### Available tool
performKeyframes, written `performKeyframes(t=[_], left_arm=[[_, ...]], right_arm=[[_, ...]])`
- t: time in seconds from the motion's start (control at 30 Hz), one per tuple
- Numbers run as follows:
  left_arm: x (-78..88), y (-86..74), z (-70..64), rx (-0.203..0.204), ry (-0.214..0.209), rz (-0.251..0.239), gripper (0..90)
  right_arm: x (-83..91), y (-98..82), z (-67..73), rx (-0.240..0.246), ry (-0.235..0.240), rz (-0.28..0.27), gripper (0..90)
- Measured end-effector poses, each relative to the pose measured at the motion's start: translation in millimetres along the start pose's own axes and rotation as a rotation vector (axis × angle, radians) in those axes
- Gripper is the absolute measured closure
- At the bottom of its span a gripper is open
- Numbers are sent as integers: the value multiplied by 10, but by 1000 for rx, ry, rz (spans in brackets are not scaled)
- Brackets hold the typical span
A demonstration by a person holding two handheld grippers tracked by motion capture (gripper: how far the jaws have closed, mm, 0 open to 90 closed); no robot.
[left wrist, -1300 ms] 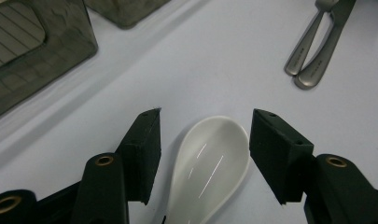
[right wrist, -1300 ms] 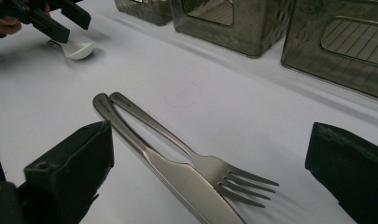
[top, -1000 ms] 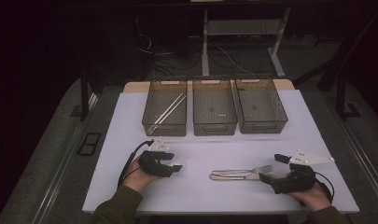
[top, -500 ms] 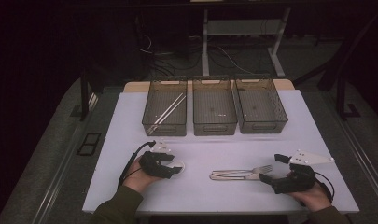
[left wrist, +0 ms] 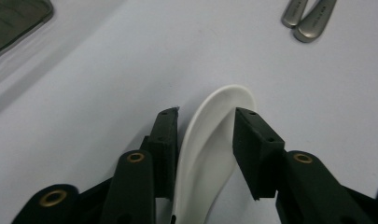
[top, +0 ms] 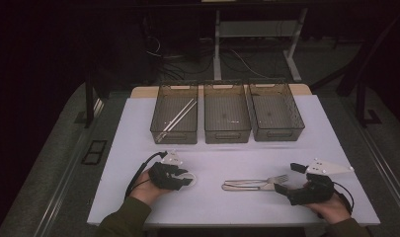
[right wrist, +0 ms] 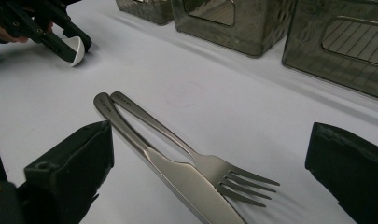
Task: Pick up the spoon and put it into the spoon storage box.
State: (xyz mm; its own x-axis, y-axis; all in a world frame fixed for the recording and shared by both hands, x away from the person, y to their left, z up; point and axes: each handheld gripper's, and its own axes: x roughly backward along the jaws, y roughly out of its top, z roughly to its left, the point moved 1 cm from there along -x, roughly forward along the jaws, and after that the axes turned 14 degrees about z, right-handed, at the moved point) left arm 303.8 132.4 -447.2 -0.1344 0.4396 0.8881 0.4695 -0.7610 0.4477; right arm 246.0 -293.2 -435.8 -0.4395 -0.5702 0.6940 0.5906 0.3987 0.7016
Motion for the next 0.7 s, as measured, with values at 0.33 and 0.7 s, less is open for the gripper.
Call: performKeyframes(t=[0.33, 0.7], left_arm=[[38, -18, 15, -31, -13, 10, 729], [72, -18, -17, -53, -21, 8, 811]], right_arm=[[-3, 0, 5, 1, 1, 4, 12], [-5, 0, 9, 3, 2, 6, 12]])
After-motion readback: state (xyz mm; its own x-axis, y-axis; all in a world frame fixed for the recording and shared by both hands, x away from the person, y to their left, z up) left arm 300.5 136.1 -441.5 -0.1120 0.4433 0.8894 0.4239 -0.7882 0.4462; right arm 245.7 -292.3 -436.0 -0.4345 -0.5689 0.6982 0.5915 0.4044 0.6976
